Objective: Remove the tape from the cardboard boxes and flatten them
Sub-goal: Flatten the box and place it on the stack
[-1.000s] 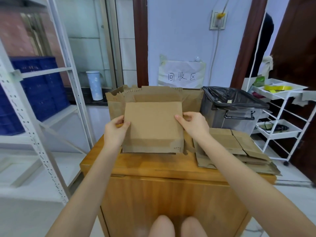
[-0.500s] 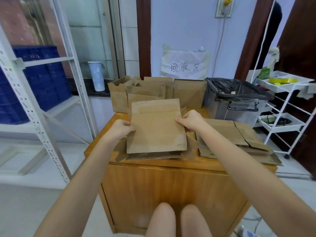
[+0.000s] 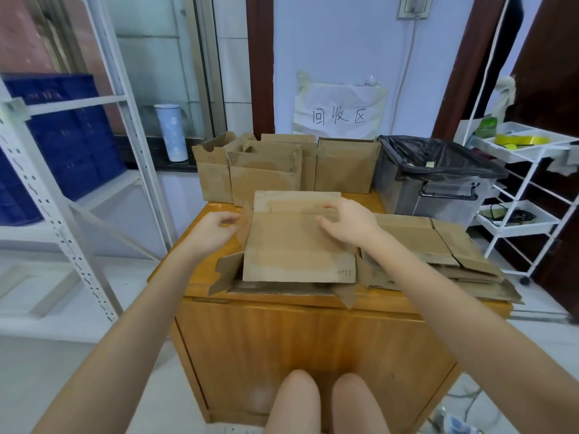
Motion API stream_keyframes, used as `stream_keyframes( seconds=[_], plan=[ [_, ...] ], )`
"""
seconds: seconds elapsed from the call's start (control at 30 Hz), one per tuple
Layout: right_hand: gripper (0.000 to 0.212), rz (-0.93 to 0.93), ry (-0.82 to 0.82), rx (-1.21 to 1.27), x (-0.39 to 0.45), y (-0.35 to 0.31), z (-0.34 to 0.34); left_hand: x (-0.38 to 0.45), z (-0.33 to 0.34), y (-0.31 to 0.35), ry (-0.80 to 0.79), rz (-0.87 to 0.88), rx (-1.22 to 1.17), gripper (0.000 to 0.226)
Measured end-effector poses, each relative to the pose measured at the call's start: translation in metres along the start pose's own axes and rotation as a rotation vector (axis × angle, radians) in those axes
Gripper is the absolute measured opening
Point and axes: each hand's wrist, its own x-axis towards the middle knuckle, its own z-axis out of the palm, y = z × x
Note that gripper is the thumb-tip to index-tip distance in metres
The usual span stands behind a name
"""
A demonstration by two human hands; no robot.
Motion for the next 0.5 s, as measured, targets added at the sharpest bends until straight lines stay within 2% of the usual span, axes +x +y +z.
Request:
stream_keyframes(
  seconds=[0.1, 0.23, 0.4, 0.5],
  plan=[
    [0.06, -0.164, -0.104, -0.023, -0.003, -0.003, 0.001, 0.004, 0.007, -0.004, -0.087, 0.115, 0.067, 0.048],
    [0.068, -0.187, -0.319, -0.144, -0.007, 0.003, 0.015, 0.007, 0.026, -0.006, -0.219, 0.215, 0.126, 0.055],
    [0.066, -0.137, -0.318, -0.109, -0.01, 0.02, 0.03, 0.019, 0.045, -0.015, -0.285, 0.204, 0.167, 0.056],
    [0.066, -0.139, -0.353, -0.103, -0.015, 0.025, 0.044, 0.02, 0.055, -0.027, -0.262, 0.196, 0.319, 0.055]
  ],
)
